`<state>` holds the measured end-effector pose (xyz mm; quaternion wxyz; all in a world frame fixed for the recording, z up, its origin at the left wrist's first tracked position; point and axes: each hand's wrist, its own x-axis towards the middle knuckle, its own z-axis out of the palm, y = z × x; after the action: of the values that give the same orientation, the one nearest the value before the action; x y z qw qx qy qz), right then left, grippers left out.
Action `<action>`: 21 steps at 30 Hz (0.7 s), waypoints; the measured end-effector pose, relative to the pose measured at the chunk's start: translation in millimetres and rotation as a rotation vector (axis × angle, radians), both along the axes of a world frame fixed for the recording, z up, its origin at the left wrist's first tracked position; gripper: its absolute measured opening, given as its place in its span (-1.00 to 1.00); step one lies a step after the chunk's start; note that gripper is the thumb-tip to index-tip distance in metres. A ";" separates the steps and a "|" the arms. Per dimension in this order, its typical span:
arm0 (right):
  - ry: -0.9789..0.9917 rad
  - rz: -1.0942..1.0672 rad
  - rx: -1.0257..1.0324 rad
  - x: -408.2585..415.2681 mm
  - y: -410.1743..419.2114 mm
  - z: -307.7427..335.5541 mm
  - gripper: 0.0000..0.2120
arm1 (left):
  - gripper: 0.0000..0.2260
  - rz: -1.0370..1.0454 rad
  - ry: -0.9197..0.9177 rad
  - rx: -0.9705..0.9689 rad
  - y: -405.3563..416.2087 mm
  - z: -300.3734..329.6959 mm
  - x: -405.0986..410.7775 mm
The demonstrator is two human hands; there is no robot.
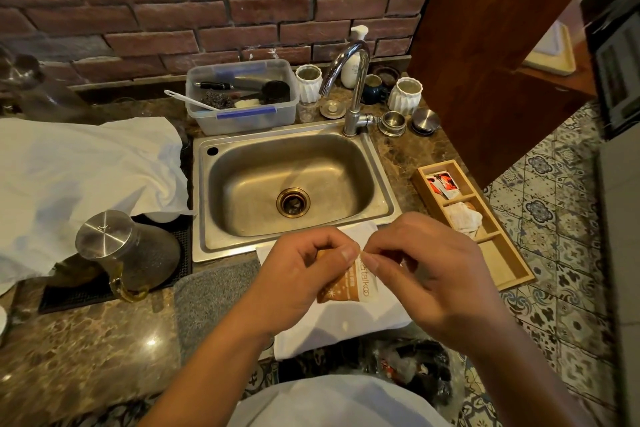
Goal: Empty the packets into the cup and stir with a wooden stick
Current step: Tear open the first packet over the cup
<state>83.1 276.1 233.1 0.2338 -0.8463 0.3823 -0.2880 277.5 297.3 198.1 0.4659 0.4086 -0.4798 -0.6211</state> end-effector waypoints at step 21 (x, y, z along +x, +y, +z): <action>-0.289 -0.067 0.369 -6.2 -1.6 -5.3 -0.96 | -0.92 0.028 -0.038 -0.031 1.9 3.7 -1.8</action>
<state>76.9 274.5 227.8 0.4271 -0.7259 0.4190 -0.3392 275.7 299.2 201.8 0.4717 0.4197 -0.4925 -0.5990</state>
